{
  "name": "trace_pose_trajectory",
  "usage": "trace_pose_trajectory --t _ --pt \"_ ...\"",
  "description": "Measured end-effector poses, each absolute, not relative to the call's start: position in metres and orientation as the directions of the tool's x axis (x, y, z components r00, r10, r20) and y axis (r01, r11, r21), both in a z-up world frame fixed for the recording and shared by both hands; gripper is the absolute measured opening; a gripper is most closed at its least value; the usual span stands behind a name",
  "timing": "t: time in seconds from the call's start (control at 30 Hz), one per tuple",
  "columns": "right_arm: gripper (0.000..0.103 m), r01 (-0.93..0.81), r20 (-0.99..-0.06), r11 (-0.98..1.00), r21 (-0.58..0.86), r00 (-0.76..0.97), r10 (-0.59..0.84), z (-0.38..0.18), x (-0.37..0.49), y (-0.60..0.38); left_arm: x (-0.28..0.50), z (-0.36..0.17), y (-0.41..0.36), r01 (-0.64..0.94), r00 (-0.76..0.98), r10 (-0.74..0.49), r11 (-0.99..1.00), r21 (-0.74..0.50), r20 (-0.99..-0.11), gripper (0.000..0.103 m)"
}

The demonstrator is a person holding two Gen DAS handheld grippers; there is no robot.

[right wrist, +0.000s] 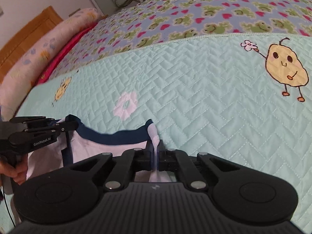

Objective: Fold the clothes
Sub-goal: 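Lift the collar with both grippers, lay the shirt flat and open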

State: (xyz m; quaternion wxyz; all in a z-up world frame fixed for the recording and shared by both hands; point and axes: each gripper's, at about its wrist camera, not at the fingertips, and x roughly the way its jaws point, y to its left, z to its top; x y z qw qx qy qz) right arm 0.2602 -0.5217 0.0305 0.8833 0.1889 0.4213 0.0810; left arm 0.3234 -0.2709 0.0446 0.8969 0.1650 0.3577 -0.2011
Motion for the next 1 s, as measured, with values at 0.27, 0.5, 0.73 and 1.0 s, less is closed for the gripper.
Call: trace_pose_trajectory --t 0.27,0.5,0.73,1.0 --pt "0.006 0.039 -0.714 0.929 0.367 0.653 0.254 0.025 0.273 -0.527 0.331 0.042 -0.269 0.411 0.704 -0.195 0.896 0.168 -0.683 0.033" --pt "0.032 0.058 -0.643 0.929 0.366 0.737 0.208 0.073 0.196 -0.545 0.271 0.081 -0.219 0.204 0.858 -0.09 0.963 0.175 -0.506 0.054" --pt "0.033 0.065 -0.65 0.932 0.357 0.733 0.198 0.108 0.033 -0.547 0.163 0.084 -0.188 0.307 0.754 -0.206 0.95 0.058 -0.624 0.055" --pt "0.033 0.097 -0.714 0.941 0.325 0.678 0.176 0.097 -0.059 -0.504 0.082 0.053 -0.205 0.314 0.597 -0.266 0.946 -0.084 -0.757 0.055"
